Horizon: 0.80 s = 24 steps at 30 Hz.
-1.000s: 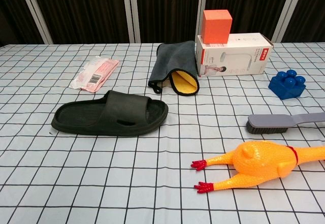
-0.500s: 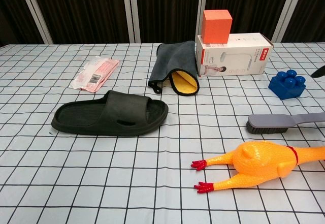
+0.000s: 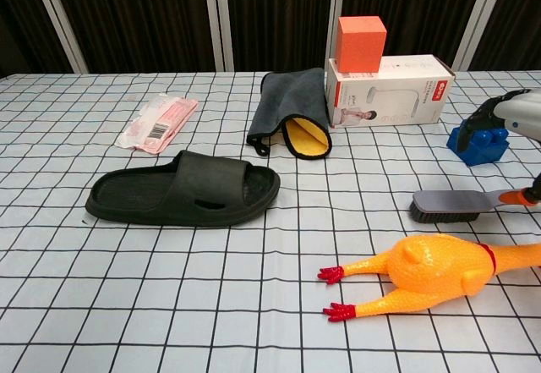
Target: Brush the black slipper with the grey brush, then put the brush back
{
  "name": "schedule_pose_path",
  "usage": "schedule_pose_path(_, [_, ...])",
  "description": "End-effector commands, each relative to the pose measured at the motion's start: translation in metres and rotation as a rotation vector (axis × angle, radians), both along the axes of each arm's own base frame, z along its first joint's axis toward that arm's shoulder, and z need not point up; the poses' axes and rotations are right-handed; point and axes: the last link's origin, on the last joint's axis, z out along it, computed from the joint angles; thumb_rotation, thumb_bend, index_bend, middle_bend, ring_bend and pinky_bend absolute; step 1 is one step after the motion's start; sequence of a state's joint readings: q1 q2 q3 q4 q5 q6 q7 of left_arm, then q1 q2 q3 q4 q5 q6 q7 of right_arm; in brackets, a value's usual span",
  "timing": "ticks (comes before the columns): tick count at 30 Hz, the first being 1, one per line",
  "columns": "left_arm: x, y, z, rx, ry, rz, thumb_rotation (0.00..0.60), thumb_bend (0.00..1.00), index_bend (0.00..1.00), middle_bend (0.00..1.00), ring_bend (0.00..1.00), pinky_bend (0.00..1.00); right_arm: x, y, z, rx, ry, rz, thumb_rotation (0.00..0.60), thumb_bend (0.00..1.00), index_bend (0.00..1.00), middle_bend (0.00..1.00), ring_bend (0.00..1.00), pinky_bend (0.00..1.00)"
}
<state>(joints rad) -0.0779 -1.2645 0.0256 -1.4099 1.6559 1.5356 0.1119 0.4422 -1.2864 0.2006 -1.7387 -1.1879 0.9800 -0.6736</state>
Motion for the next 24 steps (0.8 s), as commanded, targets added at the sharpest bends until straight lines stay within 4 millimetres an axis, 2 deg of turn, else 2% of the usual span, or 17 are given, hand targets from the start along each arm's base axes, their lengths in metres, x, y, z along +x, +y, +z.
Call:
schedule_pose_path(1, [-0.001, 0.001, 0.000, 0.000, 0.002, 0.009, 0.600, 0.07, 0.00, 0.00, 0.00, 0.08, 0.001, -0.004, -0.011, 0.033, 0.018, -0.013, 0.600, 0.28, 0.32, 0.24, 0.12, 0.10])
schedule_pose_path(14, [-0.007, 0.007, 0.005, -0.004, 0.003, 0.040, 0.600, 0.07, 0.00, 0.00, 0.00, 0.08, -0.003, -0.009, -0.042, 0.086, 0.076, -0.057, 0.600, 0.28, 0.32, 0.24, 0.12, 0.10])
schedule_pose_path(24, [-0.008, 0.008, 0.006, -0.001, 0.002, 0.049, 0.600, 0.07, 0.00, 0.00, 0.00, 0.08, 0.000, -0.016, -0.047, 0.084, 0.074, -0.056, 0.600, 0.29, 0.32, 0.24, 0.12, 0.10])
